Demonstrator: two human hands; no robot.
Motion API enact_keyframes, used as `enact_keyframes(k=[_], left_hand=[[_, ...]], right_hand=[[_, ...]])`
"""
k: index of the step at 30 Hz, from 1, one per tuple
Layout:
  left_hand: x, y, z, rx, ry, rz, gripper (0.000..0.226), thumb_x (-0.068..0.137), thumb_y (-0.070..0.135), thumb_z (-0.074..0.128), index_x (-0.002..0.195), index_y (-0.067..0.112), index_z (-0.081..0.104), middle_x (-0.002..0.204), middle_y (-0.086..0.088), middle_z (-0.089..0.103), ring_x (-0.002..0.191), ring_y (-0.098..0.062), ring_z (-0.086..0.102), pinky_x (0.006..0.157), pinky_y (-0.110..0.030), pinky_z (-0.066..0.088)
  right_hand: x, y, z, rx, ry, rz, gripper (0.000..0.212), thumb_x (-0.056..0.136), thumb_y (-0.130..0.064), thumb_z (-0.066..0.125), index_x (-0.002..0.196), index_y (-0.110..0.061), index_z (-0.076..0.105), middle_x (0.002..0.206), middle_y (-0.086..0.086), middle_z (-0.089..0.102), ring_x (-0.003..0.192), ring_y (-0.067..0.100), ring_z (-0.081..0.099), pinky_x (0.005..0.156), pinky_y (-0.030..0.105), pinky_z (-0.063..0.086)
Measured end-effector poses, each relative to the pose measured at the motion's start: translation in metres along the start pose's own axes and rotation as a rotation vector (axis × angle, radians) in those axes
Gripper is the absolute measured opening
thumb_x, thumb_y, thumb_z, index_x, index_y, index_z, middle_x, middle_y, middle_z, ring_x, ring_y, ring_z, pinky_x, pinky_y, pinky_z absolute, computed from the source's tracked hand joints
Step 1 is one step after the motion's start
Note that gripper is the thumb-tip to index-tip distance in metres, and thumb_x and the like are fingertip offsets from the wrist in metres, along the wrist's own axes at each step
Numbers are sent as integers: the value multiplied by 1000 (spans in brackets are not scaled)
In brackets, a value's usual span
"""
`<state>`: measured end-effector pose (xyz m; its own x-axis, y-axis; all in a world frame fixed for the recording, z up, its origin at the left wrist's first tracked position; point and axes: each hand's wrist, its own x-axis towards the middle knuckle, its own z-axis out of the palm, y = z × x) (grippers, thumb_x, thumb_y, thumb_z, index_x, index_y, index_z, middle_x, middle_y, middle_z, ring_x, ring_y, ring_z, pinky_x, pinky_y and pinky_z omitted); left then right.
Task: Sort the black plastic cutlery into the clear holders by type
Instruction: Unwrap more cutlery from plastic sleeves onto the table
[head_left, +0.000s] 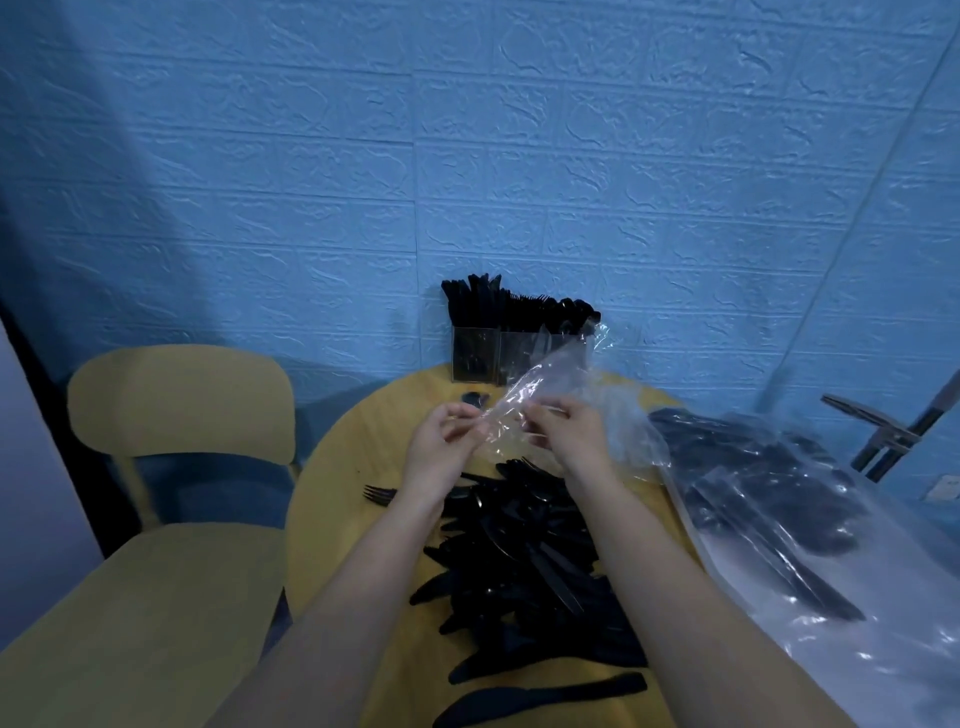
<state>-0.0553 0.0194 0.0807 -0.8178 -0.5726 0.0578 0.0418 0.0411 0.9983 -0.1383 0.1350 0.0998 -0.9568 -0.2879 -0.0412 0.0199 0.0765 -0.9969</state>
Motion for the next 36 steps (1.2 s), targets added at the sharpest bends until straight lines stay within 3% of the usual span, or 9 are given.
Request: enact_keyframes(k=[3, 8, 12, 15, 20, 23, 26, 30, 36], left_hand=[[31, -11, -13, 314, 24, 51, 11, 88, 14, 65, 98, 16, 61, 99, 4, 63, 98, -13, 60, 79, -23, 46], [76, -29, -29, 769, -41, -64, 26, 87, 26, 66, 108, 18, 56, 109, -3, 57, 97, -21, 58, 82, -36, 53], [89, -33, -27, 935, -139, -164, 37, 83, 28, 70, 112, 16, 51, 103, -4, 59, 90, -19, 58, 75, -31, 50], [93, -33, -25, 954, -131, -205, 30, 83, 22, 70, 108, 14, 56, 99, -2, 57, 87, -16, 54, 75, -28, 47], [97, -27, -29, 766, -26, -186, 8, 85, 9, 66, 85, 16, 60, 101, -8, 66, 92, -19, 59, 75, -23, 45], [88, -14, -33, 543, 62, -125, 10, 88, 10, 64, 97, 11, 63, 92, -3, 63, 86, -15, 56, 71, -21, 41], [69, 0, -30, 240, 58, -76, 15, 89, 9, 63, 104, 10, 63, 91, -2, 60, 83, -15, 58, 72, -23, 45], [35, 12, -20, 42, 18, -37, 11, 89, 7, 63, 89, 18, 61, 95, -4, 61, 78, -12, 59, 74, -25, 50], [-15, 31, -32, -121, 32, -60, 16, 95, 24, 55, 107, 16, 61, 110, -8, 64, 89, -15, 65, 74, -25, 52]], right_hand=[[34, -2, -1, -233, 41, -29, 24, 87, -13, 65, 109, -3, 65, 83, 4, 69, 68, 9, 57, 55, 15, 42], [74, 2, 7, -657, 44, -40, 38, 89, -26, 65, 121, -7, 57, 105, 9, 65, 90, 20, 58, 73, 27, 42], [88, 16, 16, -1186, 63, -112, 44, 91, -42, 57, 122, -12, 53, 108, 10, 66, 101, 26, 60, 82, 33, 44], [93, 27, 17, -1320, 107, -255, 55, 90, -40, 58, 133, -9, 41, 130, 13, 54, 122, 30, 47, 100, 37, 36], [81, 24, 15, -1190, 100, -431, 42, 94, -36, 54, 128, -12, 49, 130, 8, 51, 121, 25, 46, 101, 34, 34], [65, 15, 18, -961, 38, -436, 28, 94, -31, 56, 115, -14, 62, 115, 3, 61, 99, 17, 57, 85, 28, 47], [41, 5, 26, -685, -120, -339, 29, 93, -36, 57, 110, -15, 67, 100, -1, 65, 83, 9, 57, 64, 15, 44], [4, -1, 33, -334, -281, -263, 15, 94, -22, 58, 89, -12, 69, 72, -4, 65, 65, 17, 66, 72, 46, 56], [-35, 2, -1, -579, -41, -406, 15, 93, -20, 59, 94, -13, 73, 72, 3, 69, 68, 21, 67, 66, 37, 56]])
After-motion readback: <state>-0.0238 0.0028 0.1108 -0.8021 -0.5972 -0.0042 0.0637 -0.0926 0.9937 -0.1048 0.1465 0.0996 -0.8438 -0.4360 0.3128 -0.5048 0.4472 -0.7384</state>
